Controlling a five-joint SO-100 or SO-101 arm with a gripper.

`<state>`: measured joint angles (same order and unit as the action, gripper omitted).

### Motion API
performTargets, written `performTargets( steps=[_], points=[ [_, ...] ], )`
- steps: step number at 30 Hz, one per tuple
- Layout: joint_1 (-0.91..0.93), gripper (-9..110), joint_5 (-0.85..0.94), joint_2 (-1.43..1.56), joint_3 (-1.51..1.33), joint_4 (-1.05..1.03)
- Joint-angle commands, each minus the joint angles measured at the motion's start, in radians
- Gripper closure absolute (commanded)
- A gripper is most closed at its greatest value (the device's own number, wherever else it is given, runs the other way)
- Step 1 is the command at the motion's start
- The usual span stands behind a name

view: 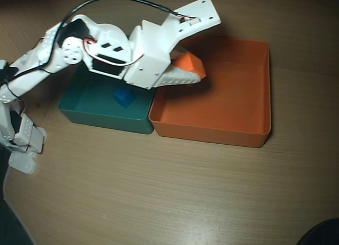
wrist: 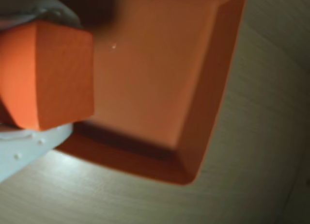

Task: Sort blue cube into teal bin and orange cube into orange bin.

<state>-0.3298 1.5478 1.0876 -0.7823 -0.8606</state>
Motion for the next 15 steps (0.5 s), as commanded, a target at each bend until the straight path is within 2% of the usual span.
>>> performTargets(
  steps=[1,15],
  points=[
    [-0.009,107,-0.005,-0.034,0.164,0.012],
    [-0.026,107,-0.005,-0.301,0.442,0.008]
  ],
)
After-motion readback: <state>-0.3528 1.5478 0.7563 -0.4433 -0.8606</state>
